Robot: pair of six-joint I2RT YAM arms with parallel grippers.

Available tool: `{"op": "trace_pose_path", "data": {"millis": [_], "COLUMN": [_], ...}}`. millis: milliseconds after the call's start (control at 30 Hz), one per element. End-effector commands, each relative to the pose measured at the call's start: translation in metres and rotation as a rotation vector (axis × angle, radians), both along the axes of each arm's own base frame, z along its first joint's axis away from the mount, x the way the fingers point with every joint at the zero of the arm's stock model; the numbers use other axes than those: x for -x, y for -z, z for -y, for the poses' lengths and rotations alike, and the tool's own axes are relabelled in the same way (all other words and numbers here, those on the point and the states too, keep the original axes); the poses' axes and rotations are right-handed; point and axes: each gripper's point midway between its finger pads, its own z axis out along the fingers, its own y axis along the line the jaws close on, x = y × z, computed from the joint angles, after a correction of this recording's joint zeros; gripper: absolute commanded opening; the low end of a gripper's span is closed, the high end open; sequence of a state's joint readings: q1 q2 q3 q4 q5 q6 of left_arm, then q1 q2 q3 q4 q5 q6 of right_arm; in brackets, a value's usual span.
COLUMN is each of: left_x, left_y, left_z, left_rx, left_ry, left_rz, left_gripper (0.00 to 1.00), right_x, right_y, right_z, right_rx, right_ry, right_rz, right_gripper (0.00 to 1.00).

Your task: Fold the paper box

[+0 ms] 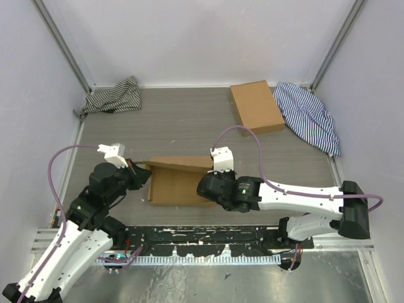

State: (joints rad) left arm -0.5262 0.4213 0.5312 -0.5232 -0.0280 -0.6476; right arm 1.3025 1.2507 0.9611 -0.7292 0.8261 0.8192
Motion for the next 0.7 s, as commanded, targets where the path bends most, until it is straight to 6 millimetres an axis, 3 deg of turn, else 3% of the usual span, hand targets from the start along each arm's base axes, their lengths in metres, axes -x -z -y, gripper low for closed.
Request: {"op": "trace_pose_path", "data": {"millis": [0, 233, 667], "left_x": [-0.008, -0.023, -0.029], "left_y": [-0.065, -0.091, -0.106], "left_z": [0.015, 0.011, 0.002], "left_rx": [0.041, -0.001, -0.039], "left_ry": [0.064, 0.031, -0.009], "left_rz": [0.115, 0.171, 0.210], "left_gripper": [0.07, 0.08, 0.08], "right_x": [-0.004, -0.018, -0.032], "right_y": [-0.030, -0.060, -0.111], "right_z": [-0.016, -0.010, 0.005], "right_rx": [-0.066, -0.101, -0.185], "right_ry": [0.022, 0.101, 0.166], "right_rz": [0.029, 0.120, 0.206], "right_gripper": [0.08, 0.09, 0.10]}}
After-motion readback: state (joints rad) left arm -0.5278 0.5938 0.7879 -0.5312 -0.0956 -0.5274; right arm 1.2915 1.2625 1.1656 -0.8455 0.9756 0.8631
